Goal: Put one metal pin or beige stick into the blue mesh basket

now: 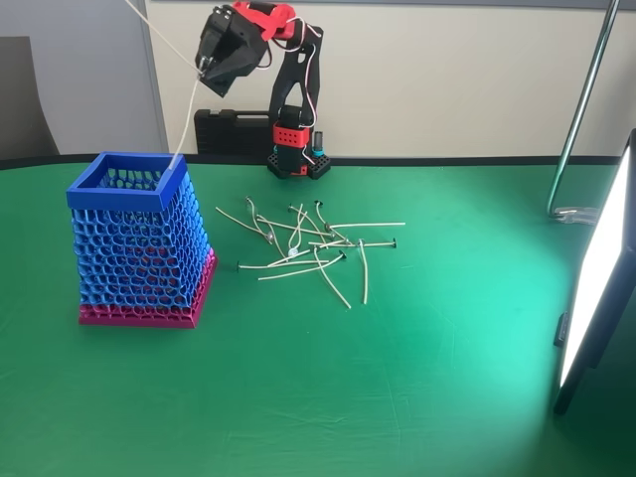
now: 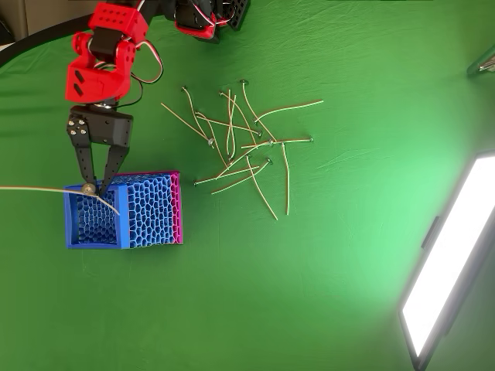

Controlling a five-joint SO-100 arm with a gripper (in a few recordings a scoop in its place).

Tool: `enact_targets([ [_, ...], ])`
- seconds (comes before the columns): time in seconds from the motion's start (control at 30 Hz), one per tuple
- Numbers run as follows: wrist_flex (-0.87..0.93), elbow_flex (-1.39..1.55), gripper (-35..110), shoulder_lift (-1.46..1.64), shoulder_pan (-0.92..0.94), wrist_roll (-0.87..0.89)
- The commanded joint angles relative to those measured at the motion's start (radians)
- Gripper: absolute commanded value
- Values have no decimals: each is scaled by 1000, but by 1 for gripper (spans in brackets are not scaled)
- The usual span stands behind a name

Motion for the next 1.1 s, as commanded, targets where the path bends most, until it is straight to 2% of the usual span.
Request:
enact_targets([
  [0.0, -17, -71, 1, -3, 14, -28],
  [0.5, -61, -123, 1, -103, 146, -175],
  [1.07, -176, -150, 1, -291, 241, -221],
])
